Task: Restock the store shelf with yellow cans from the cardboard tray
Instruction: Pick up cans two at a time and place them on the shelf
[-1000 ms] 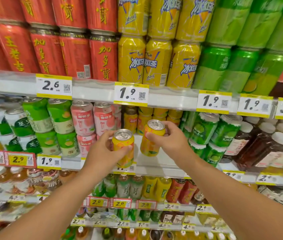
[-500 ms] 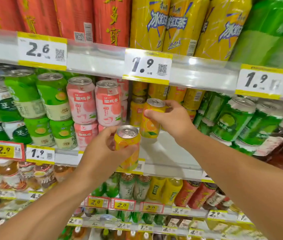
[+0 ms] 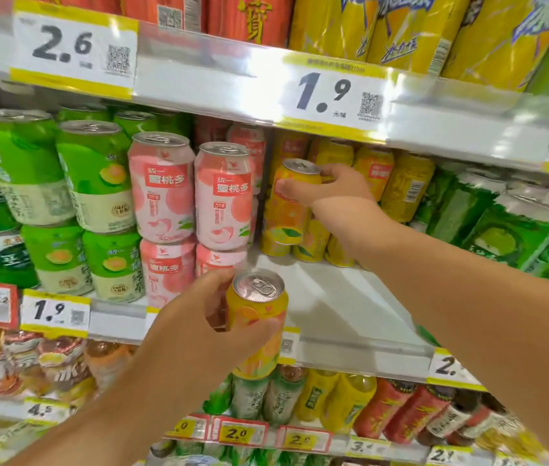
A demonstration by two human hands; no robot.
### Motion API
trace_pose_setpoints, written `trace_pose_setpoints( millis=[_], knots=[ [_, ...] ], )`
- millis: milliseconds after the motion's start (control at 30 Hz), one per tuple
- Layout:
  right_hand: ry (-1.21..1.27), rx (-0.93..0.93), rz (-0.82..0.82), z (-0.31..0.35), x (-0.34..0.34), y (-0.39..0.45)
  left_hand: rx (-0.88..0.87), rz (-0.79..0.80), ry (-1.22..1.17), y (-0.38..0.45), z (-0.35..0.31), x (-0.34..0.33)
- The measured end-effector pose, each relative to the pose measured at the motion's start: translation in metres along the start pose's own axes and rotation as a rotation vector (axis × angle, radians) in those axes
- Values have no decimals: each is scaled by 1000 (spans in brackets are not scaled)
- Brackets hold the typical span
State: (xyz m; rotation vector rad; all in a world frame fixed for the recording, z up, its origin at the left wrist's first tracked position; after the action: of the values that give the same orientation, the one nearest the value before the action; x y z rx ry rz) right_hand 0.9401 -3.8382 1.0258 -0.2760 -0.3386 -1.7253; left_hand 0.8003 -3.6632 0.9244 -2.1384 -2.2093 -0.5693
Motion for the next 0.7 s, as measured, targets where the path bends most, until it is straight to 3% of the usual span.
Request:
trace_pose_setpoints(
  millis=[433, 700],
  knots=[
    [-97, 2, -166, 14, -6, 20, 43, 34, 12, -10, 23, 7],
    [-153, 119, -230, 53, -9, 25, 31, 58, -33, -10, 23, 9]
  ],
)
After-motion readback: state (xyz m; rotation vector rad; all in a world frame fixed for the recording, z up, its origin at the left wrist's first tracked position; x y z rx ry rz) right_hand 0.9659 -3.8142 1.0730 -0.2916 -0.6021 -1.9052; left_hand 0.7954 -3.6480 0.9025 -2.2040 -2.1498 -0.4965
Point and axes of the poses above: each hand's wrist, its own y-axis towards the middle knuckle, its own x-axis out of the back of the hand, z = x × y, the point moved 10 cm from there along y, towards the middle knuckle, and after that the axes turned 11 degrees about -x, right-handed, at the moved point
